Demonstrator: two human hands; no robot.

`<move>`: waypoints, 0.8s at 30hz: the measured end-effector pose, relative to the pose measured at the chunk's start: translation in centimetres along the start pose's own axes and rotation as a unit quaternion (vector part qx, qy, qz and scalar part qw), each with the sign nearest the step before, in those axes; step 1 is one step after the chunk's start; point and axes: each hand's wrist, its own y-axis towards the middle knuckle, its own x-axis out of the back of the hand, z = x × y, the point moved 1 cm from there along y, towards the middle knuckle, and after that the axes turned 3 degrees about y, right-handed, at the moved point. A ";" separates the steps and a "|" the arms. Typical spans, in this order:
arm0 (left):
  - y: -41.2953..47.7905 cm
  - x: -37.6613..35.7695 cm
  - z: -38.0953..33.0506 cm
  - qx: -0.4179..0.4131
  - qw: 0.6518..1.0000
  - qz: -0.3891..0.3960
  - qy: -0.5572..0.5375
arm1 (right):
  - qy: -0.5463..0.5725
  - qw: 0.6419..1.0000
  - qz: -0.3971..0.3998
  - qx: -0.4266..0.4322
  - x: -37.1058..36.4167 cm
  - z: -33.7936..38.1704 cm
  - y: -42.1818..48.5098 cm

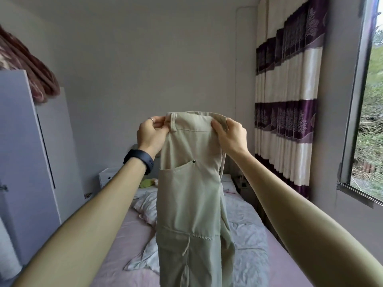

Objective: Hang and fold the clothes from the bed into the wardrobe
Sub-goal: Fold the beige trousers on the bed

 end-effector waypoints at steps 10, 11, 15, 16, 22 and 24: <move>-6.9 2.4 -8.1 -0.058 0.998 -0.036 0.013 | -0.033 0.995 0.057 0.075 8.2 4.3 -2.1; -7.7 2.7 -9.1 -0.066 0.997 -0.041 0.014 | -0.025 0.996 0.042 0.078 9.0 4.6 -2.7; -11.1 4.6 -12.8 -0.115 0.992 -0.024 0.052 | -0.007 0.994 0.002 0.112 12.2 6.0 -4.8; -11.7 5.0 -13.4 -0.125 0.990 -0.019 0.059 | 0.015 0.992 -0.007 0.127 12.8 6.4 -5.2; -14.8 7.9 -17.3 -0.160 0.983 -0.031 0.080 | 0.105 0.981 -0.038 0.160 15.2 9.6 -7.9; -15.0 8.5 -17.6 -0.153 0.984 -0.038 0.085 | 0.105 0.982 -0.022 0.154 15.4 10.1 -8.2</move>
